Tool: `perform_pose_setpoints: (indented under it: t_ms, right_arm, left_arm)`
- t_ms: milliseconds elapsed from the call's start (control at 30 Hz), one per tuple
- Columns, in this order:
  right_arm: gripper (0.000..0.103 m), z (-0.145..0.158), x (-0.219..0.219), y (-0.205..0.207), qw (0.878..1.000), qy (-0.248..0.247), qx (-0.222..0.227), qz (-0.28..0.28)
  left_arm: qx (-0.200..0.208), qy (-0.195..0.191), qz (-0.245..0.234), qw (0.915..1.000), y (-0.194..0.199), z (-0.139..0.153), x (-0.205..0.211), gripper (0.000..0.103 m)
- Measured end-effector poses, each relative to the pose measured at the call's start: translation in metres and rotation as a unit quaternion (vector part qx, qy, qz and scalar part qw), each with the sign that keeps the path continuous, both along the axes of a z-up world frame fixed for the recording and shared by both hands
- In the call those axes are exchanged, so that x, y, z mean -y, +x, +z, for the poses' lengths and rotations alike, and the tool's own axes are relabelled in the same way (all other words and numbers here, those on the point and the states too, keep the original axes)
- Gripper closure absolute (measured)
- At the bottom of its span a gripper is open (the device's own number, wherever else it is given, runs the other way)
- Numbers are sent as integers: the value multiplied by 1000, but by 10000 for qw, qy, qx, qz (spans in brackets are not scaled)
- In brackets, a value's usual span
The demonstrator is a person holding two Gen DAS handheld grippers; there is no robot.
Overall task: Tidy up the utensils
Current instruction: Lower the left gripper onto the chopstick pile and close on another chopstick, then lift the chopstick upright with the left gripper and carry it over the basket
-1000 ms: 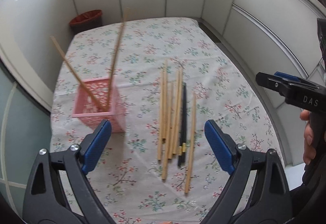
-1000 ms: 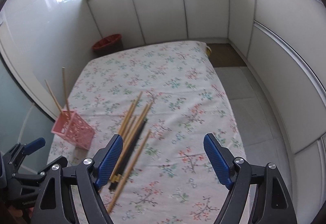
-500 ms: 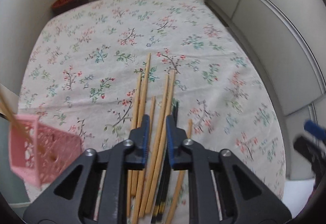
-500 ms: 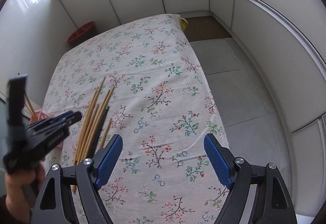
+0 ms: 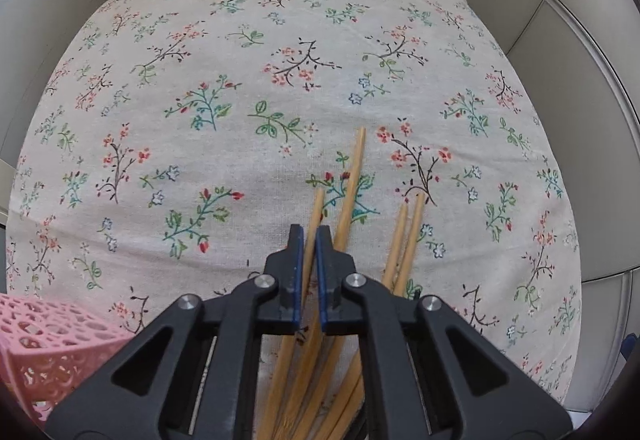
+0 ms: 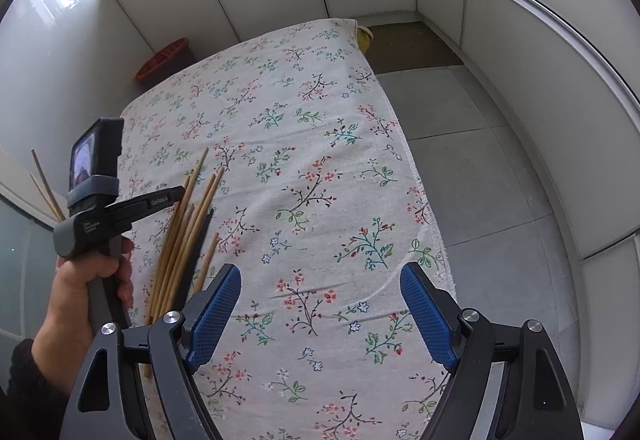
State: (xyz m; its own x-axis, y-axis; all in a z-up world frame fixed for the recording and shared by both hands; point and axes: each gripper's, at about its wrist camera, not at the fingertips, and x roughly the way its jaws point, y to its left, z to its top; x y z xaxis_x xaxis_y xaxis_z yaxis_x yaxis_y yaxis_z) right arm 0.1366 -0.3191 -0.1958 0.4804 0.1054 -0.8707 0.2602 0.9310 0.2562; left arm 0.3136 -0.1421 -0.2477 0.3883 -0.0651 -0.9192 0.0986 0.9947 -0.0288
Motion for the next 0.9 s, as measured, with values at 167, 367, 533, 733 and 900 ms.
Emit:
perform_pose_setpoints:
  t_ms: [167,367,533,733,900]
  right_arm:
    - [20,-2,-1,0,10000,-27,-35,-2]
    - [20,-3,-1,-2,9999,17,-56,-90]
    - [20,-3,-12,-1,9999,114,-62,-71]
    - [20,-6,-37,7,9998,133,-131,65]
    - [20,-13,-64,18,9993,91,-231,269]
  left_arm:
    - [24,128,-64,9999,-2,0,3,96]
    - [274,144,-412,9987,-39,24,2,97]
    - [606,30,-758,9953,-82,63,3,97]
    - [1129,-183,-1072,9876,-134,119,-10,97]
    - [1616,-332,-1121,9799,-169,149,-50,97]
